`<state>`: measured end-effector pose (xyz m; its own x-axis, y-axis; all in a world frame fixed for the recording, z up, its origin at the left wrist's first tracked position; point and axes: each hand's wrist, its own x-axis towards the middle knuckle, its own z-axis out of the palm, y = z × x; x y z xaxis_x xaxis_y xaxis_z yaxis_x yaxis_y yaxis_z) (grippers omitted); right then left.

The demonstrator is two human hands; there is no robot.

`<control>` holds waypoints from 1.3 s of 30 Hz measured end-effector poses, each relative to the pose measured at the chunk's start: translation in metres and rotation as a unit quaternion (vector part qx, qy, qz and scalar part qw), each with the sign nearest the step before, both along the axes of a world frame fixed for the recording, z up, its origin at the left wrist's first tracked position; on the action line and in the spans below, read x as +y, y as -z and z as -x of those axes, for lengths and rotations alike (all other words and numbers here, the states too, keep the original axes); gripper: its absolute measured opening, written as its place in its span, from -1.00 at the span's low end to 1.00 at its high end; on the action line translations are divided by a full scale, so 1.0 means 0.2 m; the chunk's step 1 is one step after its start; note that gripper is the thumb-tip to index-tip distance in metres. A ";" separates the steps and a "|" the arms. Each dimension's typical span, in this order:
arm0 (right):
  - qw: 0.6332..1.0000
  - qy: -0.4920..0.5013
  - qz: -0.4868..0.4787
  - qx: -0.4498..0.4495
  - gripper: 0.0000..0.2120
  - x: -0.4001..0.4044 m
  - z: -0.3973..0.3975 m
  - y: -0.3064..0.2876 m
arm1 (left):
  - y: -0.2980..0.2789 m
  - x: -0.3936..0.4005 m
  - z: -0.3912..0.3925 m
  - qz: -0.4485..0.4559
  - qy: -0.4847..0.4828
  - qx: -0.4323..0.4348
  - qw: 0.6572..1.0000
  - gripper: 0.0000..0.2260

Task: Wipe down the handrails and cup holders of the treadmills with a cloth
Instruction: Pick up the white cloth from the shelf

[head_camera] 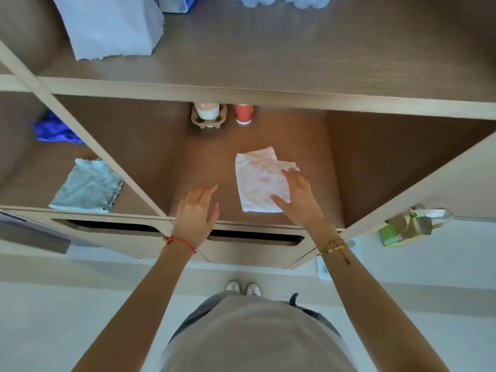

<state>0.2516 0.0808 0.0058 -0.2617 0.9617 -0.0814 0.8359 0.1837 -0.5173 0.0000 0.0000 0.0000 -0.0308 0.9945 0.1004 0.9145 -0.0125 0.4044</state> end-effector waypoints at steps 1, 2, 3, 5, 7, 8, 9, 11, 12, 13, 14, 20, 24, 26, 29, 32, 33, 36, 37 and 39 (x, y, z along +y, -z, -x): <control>1.000 -0.006 -0.001 -0.003 -0.29 0.03 0.02 0.02 | 0.01 0.02 0.00 0.005 0.002 0.000 1.000 -0.61; 1.000 -0.012 0.002 -0.012 -0.27 0.05 0.04 0.02 | 0.01 0.04 -0.01 0.010 -0.001 -0.002 1.000 -0.61; 1.000 -0.018 0.006 -0.023 -0.24 0.07 0.05 0.04 | 0.03 0.05 -0.01 0.015 -0.001 0.002 1.000 -0.61; 0.999 -0.021 0.022 -0.033 -0.18 0.10 0.10 0.07 | 0.05 0.07 -0.02 0.046 0.003 0.007 0.999 -0.61; 0.998 -0.015 0.034 -0.056 -0.13 0.11 0.13 0.11 | 0.07 0.10 -0.01 0.067 0.011 0.012 0.998 -0.61; 0.997 -0.011 0.032 -0.073 -0.12 0.12 0.13 0.12 | 0.08 0.10 -0.01 0.073 0.014 0.013 0.997 -0.60; 0.995 -0.006 0.025 -0.093 -0.11 0.12 0.14 0.14 | 0.09 0.11 -0.01 0.080 0.019 0.017 0.996 -0.60; 0.993 0.006 0.008 -0.115 -0.12 0.12 0.14 0.16 | 0.11 0.11 -0.01 0.087 0.025 0.017 0.996 -0.61; 0.993 0.014 0.001 -0.119 -0.13 0.12 0.13 0.17 | 0.11 0.11 0.00 0.087 0.026 0.014 0.996 -0.61; 0.992 0.020 -0.004 -0.123 -0.15 0.12 0.13 0.17 | 0.12 0.11 0.00 0.088 0.026 0.013 0.996 -0.61; 0.992 0.024 -0.011 -0.126 -0.17 0.11 0.14 0.17 | 0.12 0.11 0.00 0.086 0.027 0.011 0.996 -0.61; 0.994 0.065 -0.075 -0.049 -0.50 0.01 0.16 0.19 | 0.11 0.11 0.00 0.083 0.027 -0.007 0.996 -0.62; 0.994 0.078 -0.070 0.007 -0.66 -0.05 0.13 0.16 | 0.09 0.10 0.00 0.091 0.027 -0.011 0.995 -0.62; 0.994 0.087 -0.059 0.014 -0.68 -0.07 0.11 0.15 | 0.08 0.09 0.00 0.085 0.035 -0.016 0.996 -0.63; 0.991 0.118 -0.056 0.027 -0.71 -0.15 0.08 0.13 | 0.06 0.08 0.00 0.076 0.054 -0.034 0.995 -0.65; 0.983 0.161 -0.071 0.049 -0.77 -0.25 0.04 0.09 | 0.03 0.06 0.01 0.073 0.074 -0.055 0.993 -0.68; 0.980 0.174 -0.080 0.055 -0.79 -0.28 0.03 0.07 | 0.02 0.06 0.01 0.071 0.082 -0.063 0.992 -0.69; 0.971 0.206 -0.103 0.067 -0.80 -0.39 -0.01 0.01 | -0.02 0.04 0.01 0.054 0.109 -0.087 0.989 -0.71; 0.967 0.222 -0.105 0.070 -0.80 -0.43 -0.03 -0.01 | -0.03 0.04 0.00 0.049 0.121 -0.095 0.987 -0.72; 0.958 0.257 -0.109 0.071 -0.77 -0.51 -0.05 -0.04 | -0.05 0.04 -0.02 0.044 0.148 -0.104 0.982 -0.72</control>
<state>0.2626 -0.0208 0.0136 0.2576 0.9564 0.1373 0.7689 -0.1168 -0.6286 0.0031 0.0080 0.0108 0.2508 0.9674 0.0351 0.7735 -0.2220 0.5937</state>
